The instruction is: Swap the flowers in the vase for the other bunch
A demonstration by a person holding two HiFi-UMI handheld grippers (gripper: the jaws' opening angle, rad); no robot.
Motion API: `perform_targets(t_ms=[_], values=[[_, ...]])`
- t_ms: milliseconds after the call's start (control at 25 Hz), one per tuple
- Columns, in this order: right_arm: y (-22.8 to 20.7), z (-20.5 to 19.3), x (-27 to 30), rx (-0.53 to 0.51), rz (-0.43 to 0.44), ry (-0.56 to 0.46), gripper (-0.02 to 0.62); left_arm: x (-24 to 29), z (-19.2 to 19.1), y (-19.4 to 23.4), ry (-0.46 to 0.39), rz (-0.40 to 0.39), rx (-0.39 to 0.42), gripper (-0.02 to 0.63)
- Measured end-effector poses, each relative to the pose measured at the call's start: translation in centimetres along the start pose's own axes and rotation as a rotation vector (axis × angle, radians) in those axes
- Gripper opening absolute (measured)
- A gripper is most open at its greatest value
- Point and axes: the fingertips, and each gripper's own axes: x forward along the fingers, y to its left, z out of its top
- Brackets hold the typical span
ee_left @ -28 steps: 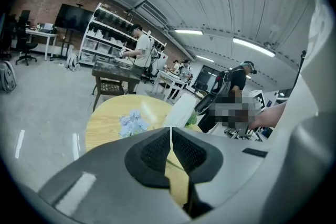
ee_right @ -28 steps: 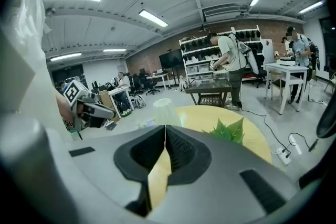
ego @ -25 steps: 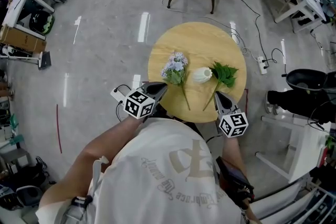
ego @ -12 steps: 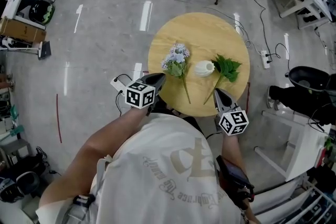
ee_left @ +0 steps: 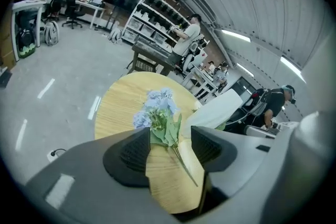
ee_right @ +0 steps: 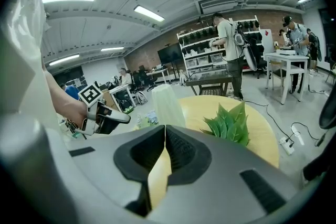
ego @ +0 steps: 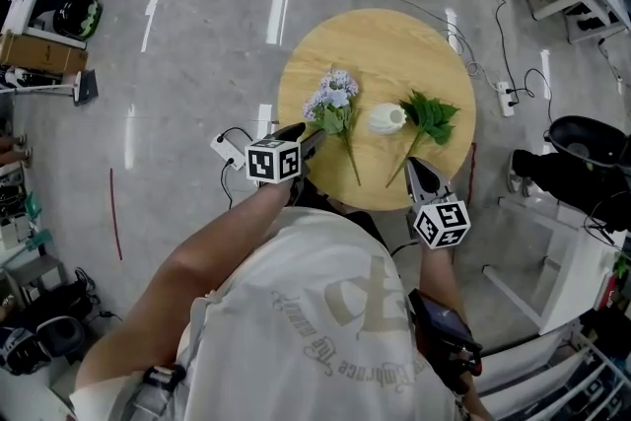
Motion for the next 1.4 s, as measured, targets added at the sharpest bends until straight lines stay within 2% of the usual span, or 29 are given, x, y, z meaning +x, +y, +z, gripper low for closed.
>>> perform_targets(t_ms=[200,440,600,1080,1120,1240,1400], values=[[-0.2,-0.5,0.0,0.014,-0.001,0.018,0.009,1.5,0.0,0.8,0.013,0.035,-0.079,0.316],[-0.6,-0.9,0.0,0.021,-0.007,0.032,0.009,3.7,-0.4,1.9,0.043,0.092,-0.131,0.358],[-1.0,-0.9,-0.2,0.029,-0.013,0.037,0.009,5.1,-0.7,2.6,0.067,0.117,-0.190,0.368],[-2.8,-1.9,-0.6,0.066,-0.046,0.052,0.009,8.2,-0.9,2.6,0.129,0.096,-0.271,0.363],[-2.9,-1.9,-0.7,0.068,-0.048,0.051,0.009,8.4,-0.9,2.6,0.134,0.095,-0.272,0.344],[-3.2,-1.9,-0.7,0.074,-0.055,0.051,0.009,8.7,-1.0,2.7,0.136,0.098,-0.271,0.234],[-3.6,-2.2,-0.9,0.080,-0.064,0.055,0.009,9.0,-1.3,2.7,0.139,0.085,-0.277,0.162]])
